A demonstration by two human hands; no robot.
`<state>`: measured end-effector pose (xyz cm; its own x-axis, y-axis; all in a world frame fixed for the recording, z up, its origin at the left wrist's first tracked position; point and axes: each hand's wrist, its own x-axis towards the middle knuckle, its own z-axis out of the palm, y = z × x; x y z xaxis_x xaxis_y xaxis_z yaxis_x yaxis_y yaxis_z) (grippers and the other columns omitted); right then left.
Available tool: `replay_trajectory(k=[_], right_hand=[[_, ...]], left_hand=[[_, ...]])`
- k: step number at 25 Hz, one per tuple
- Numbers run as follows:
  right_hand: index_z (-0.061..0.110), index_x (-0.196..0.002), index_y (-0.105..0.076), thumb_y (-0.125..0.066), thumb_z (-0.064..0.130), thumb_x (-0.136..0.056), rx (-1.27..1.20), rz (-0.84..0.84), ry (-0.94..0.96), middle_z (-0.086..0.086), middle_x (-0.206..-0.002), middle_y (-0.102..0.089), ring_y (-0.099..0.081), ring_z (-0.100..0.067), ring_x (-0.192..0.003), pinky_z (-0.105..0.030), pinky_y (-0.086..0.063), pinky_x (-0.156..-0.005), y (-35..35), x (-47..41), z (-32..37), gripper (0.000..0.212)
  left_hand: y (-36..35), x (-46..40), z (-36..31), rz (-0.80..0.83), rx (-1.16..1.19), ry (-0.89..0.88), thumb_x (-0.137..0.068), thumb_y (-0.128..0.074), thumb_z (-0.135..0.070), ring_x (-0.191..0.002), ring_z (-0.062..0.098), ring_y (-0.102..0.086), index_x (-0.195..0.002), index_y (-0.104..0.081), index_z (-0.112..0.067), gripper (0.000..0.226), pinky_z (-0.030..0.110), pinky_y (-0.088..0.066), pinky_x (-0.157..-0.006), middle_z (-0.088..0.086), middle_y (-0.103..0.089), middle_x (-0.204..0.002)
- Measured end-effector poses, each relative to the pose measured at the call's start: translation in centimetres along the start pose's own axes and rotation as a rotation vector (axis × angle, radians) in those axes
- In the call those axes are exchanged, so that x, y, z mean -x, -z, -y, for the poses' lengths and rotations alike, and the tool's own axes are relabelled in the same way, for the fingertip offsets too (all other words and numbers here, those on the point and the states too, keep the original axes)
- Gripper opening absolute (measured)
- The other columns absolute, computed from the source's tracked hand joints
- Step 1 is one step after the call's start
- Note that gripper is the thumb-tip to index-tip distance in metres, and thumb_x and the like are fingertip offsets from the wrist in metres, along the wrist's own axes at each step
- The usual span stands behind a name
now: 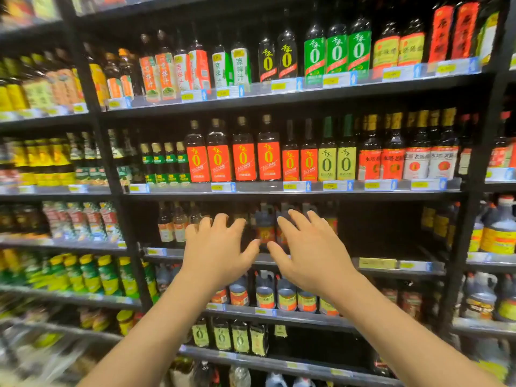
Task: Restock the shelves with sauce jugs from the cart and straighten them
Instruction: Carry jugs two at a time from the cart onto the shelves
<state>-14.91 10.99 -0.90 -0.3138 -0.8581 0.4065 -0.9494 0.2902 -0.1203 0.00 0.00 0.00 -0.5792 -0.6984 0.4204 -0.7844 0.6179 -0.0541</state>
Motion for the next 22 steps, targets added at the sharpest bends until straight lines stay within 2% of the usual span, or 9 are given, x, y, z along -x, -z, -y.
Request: replay_trajectory(k=[4, 6, 8, 12, 17, 22], right_hand=[[0.022, -0.156, -0.033, -0.008, 0.064, -0.091, 0.000, 0.036, 0.150, -0.006, -0.165, -0.029, -0.024, -0.038, -0.151, -0.050, -0.021, -0.123, -3.0, -0.4, 3.4, 0.081], [0.022, -0.157, -0.032, -0.005, 0.065, -0.088, -0.042, 0.067, 0.229, -0.007, -0.166, -0.028, -0.022, -0.038, -0.151, -0.051, -0.020, -0.124, -5.3, -0.7, 6.0, 0.086], [0.023, -0.158, -0.029, -0.008, 0.065, -0.092, -0.075, 0.125, 0.309, -0.007, -0.167, -0.024, -0.018, -0.038, -0.153, -0.051, -0.018, -0.125, -7.5, -1.0, 8.7, 0.081], [0.023, -0.153, -0.039, -0.010, 0.064, -0.091, -0.148, 0.158, 0.448, -0.008, -0.163, -0.033, -0.027, -0.038, -0.150, -0.052, -0.023, -0.123, -11.9, -0.6, 15.1, 0.079], [0.018, -0.141, -0.056, -0.027, 0.060, -0.094, -0.193, 0.248, 0.605, -0.010, -0.150, -0.053, -0.047, -0.040, -0.137, -0.054, -0.039, -0.114, -17.9, 1.5, 25.2, 0.069], [0.020, -0.142, -0.053, -0.028, 0.059, -0.095, -0.212, 0.280, 0.696, -0.007, -0.148, -0.051, -0.044, -0.039, -0.136, -0.054, -0.037, -0.113, -23.1, 3.3, 34.4, 0.066]], left_hand=[[-1.8, 3.2, 3.1, -0.027, -0.081, 0.088, -0.086, -0.022, -0.071, -0.130, 0.033, -0.049, -0.143, -0.046, -0.036, 0.071, 0.052, -0.040, -0.105, 0.004, -0.053, -0.143], [-2.8, 5.3, 5.6, 0.003, -0.086, 0.175, -0.087, -0.024, -0.072, -0.133, 0.033, -0.047, -0.143, -0.045, -0.036, 0.070, 0.052, -0.038, -0.106, 0.004, -0.049, -0.148], [-3.9, 7.5, 8.2, 0.020, -0.126, 0.264, -0.087, -0.027, -0.072, -0.130, 0.034, -0.049, -0.141, -0.048, -0.036, 0.068, 0.053, -0.040, -0.105, 0.005, -0.051, -0.146], [-6.5, 13.0, 13.5, 0.071, -0.169, 0.420, -0.088, -0.030, -0.069, -0.122, 0.034, -0.054, -0.133, -0.055, -0.033, 0.063, 0.051, -0.043, -0.098, 0.004, -0.059, -0.135], [-8.7, 20.4, 20.8, 0.061, -0.196, 0.588, -0.086, -0.046, -0.059, -0.108, 0.037, -0.060, -0.117, -0.066, -0.026, 0.050, 0.048, -0.048, -0.085, 0.009, -0.066, -0.120], [-11.4, 27.0, 27.4, 0.060, -0.182, 0.740, -0.087, -0.048, -0.058, -0.112, 0.039, -0.059, -0.125, -0.067, -0.024, 0.054, 0.050, -0.047, -0.088, 0.011, -0.065, -0.125]])
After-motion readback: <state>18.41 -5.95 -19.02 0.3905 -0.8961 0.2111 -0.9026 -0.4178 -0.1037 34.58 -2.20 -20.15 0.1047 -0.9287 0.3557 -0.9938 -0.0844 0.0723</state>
